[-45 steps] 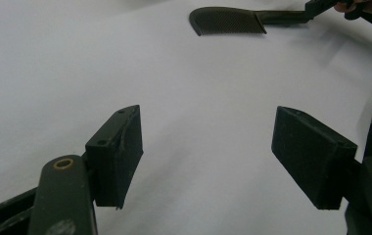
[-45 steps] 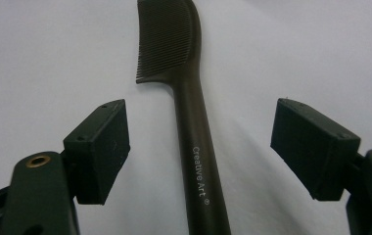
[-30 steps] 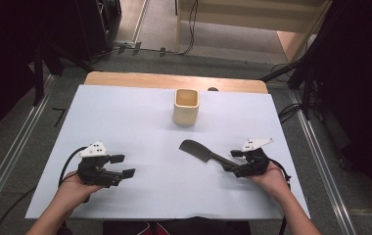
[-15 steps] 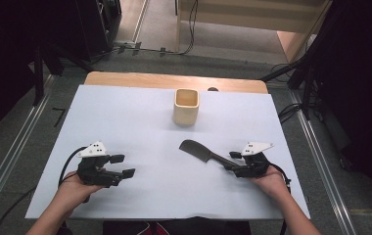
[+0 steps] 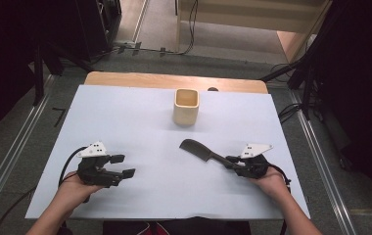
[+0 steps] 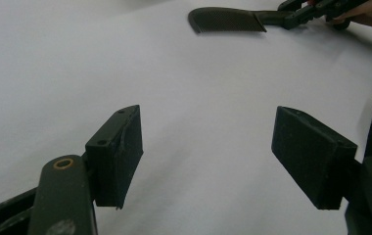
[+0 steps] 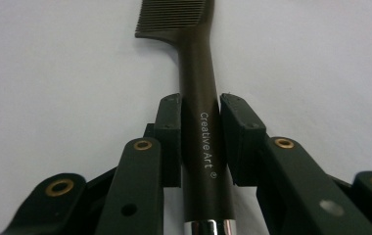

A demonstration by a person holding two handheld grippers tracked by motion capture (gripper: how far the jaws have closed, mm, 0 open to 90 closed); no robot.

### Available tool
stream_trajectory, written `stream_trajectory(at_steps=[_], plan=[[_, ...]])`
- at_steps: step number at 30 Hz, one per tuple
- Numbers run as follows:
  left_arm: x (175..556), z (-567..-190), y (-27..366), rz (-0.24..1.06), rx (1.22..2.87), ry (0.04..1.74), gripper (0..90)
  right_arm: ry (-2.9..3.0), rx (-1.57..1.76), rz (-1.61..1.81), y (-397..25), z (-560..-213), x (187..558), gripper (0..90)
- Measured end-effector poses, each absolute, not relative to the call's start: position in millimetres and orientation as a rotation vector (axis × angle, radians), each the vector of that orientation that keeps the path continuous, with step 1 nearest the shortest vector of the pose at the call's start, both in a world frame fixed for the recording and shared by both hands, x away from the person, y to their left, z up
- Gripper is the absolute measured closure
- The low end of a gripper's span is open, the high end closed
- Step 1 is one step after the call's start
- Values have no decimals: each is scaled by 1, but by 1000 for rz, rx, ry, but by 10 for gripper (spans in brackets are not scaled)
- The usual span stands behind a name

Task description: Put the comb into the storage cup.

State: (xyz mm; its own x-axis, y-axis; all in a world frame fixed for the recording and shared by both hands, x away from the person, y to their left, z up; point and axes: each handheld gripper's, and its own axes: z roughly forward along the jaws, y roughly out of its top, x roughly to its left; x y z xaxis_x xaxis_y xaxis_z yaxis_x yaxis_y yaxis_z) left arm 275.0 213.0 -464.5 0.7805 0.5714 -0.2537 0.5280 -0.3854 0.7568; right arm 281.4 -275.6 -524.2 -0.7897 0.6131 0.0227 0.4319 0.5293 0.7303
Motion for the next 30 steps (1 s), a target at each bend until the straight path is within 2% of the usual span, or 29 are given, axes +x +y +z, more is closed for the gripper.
stream_trajectory(at_steps=[30], plan=[[275, -464, 214, 58, 2051, 826, 283, 2561, 889, 1170, -278, -515, 287, 700]])
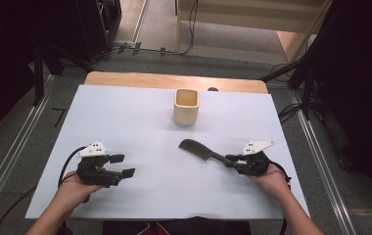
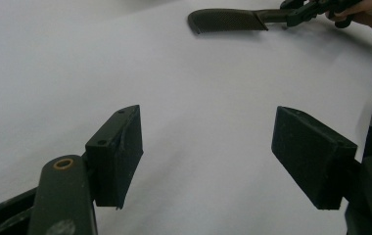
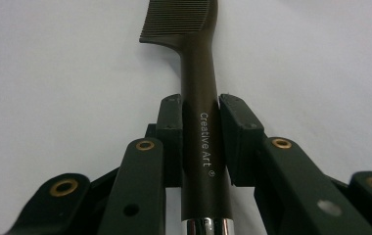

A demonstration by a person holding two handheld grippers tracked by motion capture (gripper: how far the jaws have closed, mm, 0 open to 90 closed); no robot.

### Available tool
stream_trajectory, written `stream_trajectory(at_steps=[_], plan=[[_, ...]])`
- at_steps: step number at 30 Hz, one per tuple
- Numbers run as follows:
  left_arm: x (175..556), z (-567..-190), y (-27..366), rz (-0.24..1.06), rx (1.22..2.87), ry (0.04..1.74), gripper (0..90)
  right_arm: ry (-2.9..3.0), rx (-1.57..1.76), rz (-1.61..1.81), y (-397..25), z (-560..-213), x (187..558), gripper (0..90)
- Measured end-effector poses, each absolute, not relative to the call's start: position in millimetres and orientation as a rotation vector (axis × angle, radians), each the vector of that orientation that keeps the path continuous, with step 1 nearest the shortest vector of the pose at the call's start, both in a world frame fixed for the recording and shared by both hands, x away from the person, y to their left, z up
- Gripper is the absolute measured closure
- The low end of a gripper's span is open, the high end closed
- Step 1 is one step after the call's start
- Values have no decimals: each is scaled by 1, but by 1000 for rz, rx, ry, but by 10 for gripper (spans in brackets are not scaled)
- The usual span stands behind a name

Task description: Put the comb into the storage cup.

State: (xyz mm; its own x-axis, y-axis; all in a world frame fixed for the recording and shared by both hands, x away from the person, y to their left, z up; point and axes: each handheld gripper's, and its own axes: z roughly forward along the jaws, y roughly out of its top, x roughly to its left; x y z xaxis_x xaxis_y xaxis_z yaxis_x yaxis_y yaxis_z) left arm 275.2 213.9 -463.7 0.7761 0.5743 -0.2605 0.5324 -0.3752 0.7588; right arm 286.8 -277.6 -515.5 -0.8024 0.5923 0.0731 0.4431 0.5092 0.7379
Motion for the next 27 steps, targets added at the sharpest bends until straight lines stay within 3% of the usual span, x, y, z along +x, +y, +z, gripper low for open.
stream_trajectory(at_steps=[27], plan=[[277, -462, 215, 44, 2029, 853, 283, 2486, 963, 1386, -253, -472, 279, 700]])
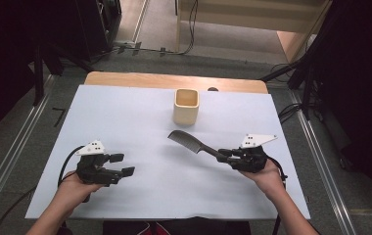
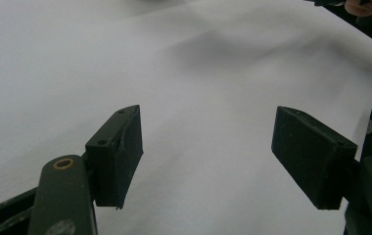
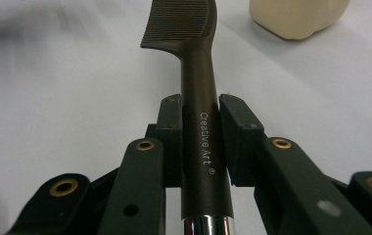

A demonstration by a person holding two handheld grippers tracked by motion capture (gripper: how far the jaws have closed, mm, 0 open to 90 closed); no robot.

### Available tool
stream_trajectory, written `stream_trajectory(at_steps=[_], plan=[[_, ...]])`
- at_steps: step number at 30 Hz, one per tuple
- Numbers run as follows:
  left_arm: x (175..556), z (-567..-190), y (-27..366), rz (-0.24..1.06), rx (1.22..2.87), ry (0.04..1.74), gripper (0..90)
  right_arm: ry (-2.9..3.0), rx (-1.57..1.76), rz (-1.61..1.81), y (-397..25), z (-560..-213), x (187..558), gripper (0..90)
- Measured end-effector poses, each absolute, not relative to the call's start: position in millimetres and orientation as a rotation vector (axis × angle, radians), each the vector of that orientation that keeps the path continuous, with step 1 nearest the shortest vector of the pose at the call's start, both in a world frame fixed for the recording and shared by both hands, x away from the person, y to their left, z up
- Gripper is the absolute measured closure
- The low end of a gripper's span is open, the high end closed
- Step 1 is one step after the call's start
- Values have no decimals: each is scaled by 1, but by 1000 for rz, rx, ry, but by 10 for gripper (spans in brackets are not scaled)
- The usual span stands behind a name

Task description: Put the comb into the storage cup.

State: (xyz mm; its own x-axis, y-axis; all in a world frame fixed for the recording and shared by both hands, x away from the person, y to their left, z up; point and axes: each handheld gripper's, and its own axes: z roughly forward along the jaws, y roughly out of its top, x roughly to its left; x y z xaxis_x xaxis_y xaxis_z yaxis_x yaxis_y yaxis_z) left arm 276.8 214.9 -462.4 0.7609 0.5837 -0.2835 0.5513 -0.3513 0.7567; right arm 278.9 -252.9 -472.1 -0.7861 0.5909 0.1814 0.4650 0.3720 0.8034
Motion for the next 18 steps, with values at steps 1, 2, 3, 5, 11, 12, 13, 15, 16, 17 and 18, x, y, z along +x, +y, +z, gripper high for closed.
stream_trajectory(at_steps=[1, 2, 3, 5, 11, 12, 13, 15, 16, 17, 18], plan=[[277, -462, 215, 42, 2029, 853, 283, 2486, 963, 1386, -253, -472, 279, 700], [277, -462, 215, 42, 2029, 855, 283, 2480, 969, 1387, -251, -470, 279, 701], [277, -462, 215, 41, 2027, 857, 283, 2480, 969, 1387, -251, -470, 279, 701], [277, -462, 215, 41, 2028, 858, 283, 2481, 992, 1389, -250, -469, 279, 701], [277, -461, 215, 40, 2013, 868, 283, 2467, 1031, 1406, -244, -463, 278, 701], [278, -461, 216, 37, 2013, 872, 283, 2464, 1040, 1411, -243, -462, 277, 701], [278, -461, 216, 33, 2011, 874, 283, 2458, 1059, 1413, -241, -461, 277, 701], [278, -460, 216, 28, 2001, 883, 283, 2456, 1076, 1419, -239, -460, 277, 701], [278, -460, 216, 24, 1997, 887, 283, 2453, 1081, 1416, -237, -459, 277, 701], [278, -460, 216, 21, 1997, 892, 283, 2454, 1083, 1416, -235, -458, 277, 701], [278, -459, 216, 19, 1994, 894, 283, 2451, 1098, 1411, -233, -458, 276, 701]])
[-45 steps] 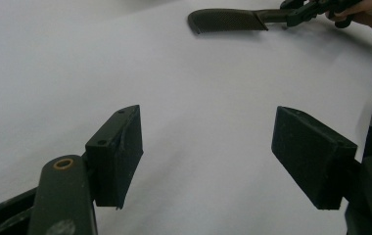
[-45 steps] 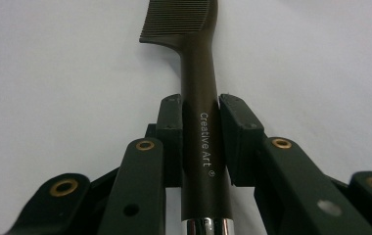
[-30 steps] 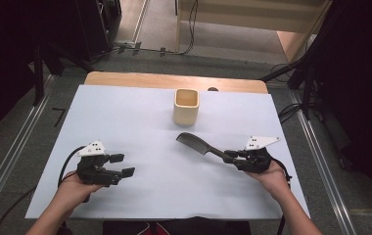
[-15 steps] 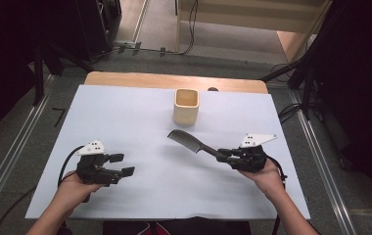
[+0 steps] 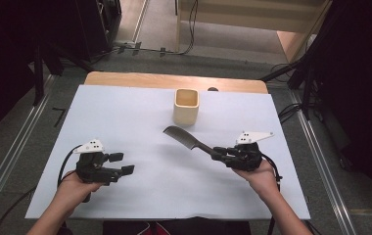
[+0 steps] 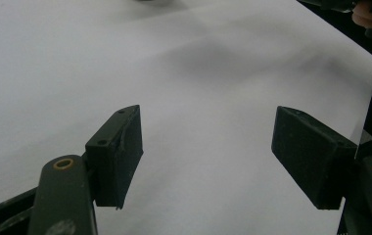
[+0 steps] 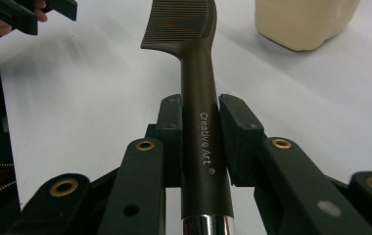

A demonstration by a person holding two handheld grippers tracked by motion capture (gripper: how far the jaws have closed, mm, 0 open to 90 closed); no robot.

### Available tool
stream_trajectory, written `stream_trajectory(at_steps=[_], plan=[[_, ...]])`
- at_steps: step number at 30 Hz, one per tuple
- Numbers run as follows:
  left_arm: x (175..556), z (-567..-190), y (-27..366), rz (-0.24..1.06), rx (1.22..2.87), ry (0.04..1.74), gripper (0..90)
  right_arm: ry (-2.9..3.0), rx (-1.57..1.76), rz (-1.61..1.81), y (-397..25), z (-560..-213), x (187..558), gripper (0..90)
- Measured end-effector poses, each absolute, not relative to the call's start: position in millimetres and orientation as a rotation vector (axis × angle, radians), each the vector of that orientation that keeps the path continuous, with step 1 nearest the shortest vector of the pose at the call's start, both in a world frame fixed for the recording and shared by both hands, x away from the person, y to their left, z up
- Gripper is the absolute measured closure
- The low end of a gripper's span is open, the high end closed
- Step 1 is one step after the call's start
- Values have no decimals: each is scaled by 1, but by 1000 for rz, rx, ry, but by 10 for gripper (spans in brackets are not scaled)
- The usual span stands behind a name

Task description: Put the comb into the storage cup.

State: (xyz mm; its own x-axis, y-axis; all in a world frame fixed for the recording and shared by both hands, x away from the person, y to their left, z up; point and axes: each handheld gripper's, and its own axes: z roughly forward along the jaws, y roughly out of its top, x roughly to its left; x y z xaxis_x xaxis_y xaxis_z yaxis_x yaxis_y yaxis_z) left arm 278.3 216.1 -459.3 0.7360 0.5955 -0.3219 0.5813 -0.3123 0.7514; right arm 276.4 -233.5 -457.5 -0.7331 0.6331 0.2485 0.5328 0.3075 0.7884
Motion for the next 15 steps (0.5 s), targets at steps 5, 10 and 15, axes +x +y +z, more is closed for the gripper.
stream_trajectory(at_steps=[5, 10, 15], plan=[[279, -458, 217, 10, 1984, 906, 283, 2434, 1150, 1407, -226, -455, 277, 701], [279, -458, 216, -1, 1973, 919, 282, 2424, 1163, 1404, -219, -453, 277, 701], [279, -457, 216, -5, 1963, 928, 281, 2420, 1165, 1400, -205, -451, 277, 701]])
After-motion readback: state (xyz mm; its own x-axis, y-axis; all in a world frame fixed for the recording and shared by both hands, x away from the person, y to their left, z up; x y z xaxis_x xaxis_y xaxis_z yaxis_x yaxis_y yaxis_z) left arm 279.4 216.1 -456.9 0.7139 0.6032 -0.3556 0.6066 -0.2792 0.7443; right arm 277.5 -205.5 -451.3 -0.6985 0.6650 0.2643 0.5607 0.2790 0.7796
